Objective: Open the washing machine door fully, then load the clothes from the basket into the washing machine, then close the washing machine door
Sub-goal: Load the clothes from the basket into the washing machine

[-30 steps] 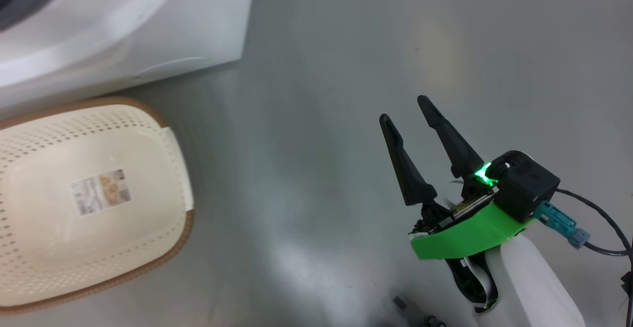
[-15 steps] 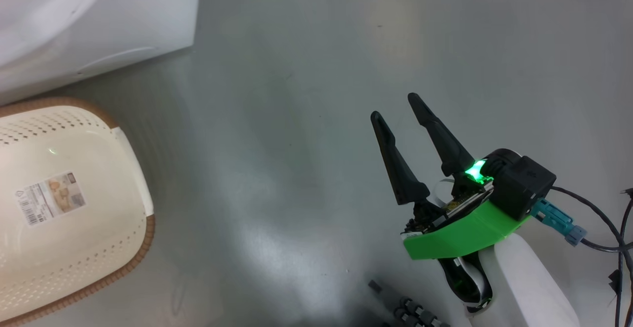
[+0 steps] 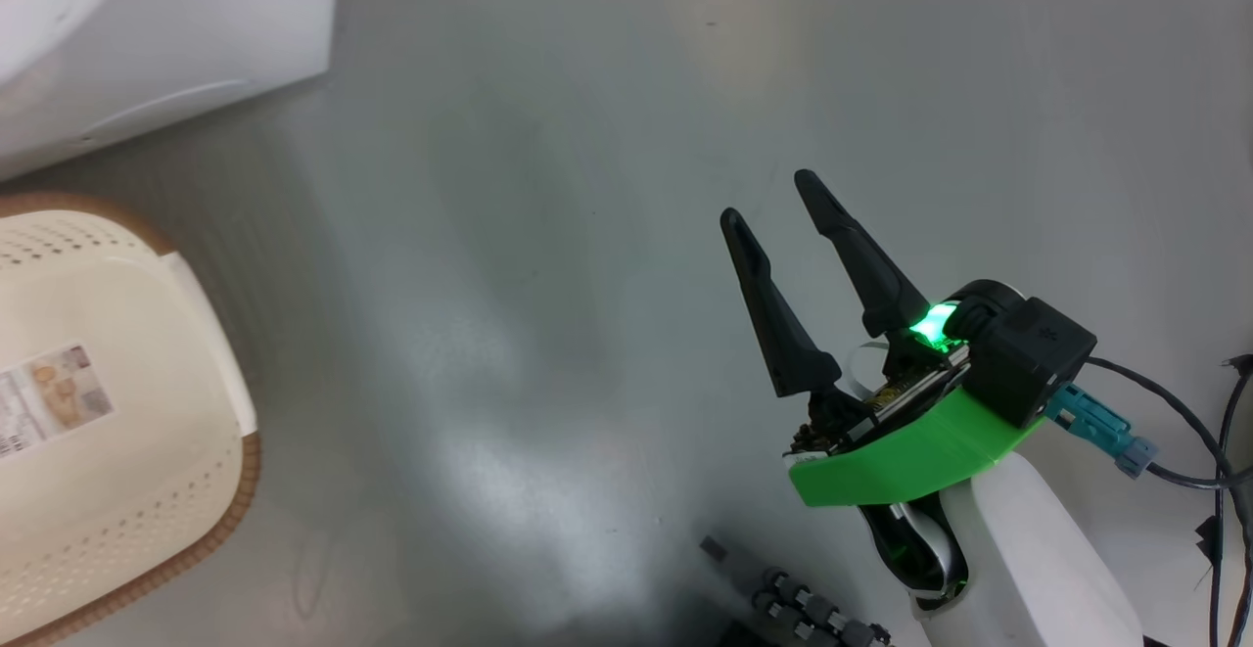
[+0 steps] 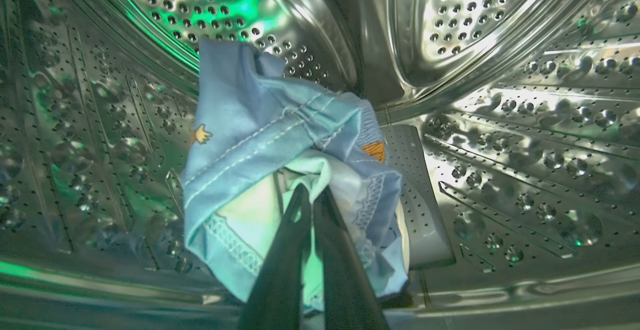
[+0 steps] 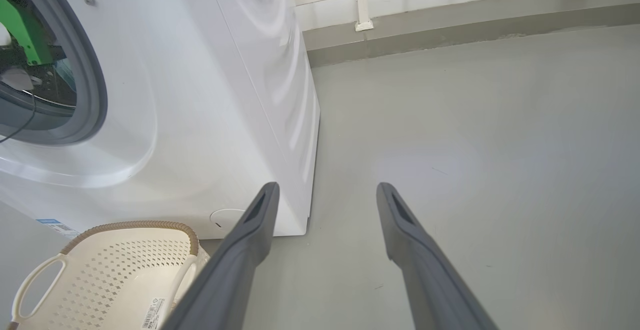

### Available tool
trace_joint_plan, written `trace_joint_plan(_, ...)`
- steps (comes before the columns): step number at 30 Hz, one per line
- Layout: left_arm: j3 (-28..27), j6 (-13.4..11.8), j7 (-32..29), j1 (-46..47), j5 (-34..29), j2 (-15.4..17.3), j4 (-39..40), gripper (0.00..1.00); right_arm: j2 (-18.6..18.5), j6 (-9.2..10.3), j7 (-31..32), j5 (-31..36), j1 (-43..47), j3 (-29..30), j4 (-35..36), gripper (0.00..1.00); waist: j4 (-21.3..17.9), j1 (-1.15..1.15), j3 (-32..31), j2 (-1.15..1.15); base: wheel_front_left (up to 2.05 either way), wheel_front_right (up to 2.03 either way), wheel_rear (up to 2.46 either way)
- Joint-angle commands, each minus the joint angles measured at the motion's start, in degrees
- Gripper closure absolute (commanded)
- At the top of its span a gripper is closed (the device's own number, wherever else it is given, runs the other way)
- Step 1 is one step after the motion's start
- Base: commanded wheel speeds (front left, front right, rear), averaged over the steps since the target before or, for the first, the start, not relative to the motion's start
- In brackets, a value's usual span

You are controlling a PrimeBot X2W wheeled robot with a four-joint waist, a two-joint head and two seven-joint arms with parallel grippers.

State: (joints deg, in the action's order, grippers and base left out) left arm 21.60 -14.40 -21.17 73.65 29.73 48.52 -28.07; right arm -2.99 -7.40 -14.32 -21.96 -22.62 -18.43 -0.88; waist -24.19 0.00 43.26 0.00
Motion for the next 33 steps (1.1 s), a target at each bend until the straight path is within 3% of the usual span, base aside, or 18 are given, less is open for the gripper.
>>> trace_joint_plan(1,-1.9,0.6,1.7,1.6,-0.9,3.5,0.0,1.00,0.1,-0.09,-0.7,-1.1,0.5,-1.3,1.3,0.00,-1.1,0.00,0.8,0.00,0.00,0.00,0.00)
trace_joint_plan(9,-0.9,4.5,5.5,5.4,-0.8,1.8,-8.1,1.00,0.1,-0.09,-0.7,-1.5,0.6,-1.3,1.1,0.00,-2.3,0.00,1.7,0.00,0.00,0.00,0.00)
trace_joint_plan(18,0.6,6.0,6.1,8.3,-0.8,-0.8,-13.7,1.00,0.1,-0.09,-0.7,-1.4,0.1,-1.1,1.0,0.00,-1.7,0.00,1.7,0.00,0.00,0.00,0.00)
trace_joint_plan(19,0.7,6.0,6.3,8.5,-0.8,-1.1,-14.0,0.64,0.1,-0.09,-0.7,-1.4,0.1,-1.0,1.0,0.00,-1.5,0.00,1.6,0.00,0.00,0.00,0.00)
trace_joint_plan(20,0.8,5.9,6.6,8.6,-0.8,-1.3,-14.3,0.03,0.1,-0.09,-0.7,-1.4,0.1,-1.0,1.0,0.00,-1.3,0.00,1.6,0.00,0.00,0.00,0.00)
trace_joint_plan(33,0.5,5.4,12.0,5.1,1.5,-5.4,-15.1,0.00,0.1,-0.09,-0.7,0.7,0.6,0.7,0.7,0.00,2.4,0.00,-1.8,0.00,0.00,0.00,0.00)
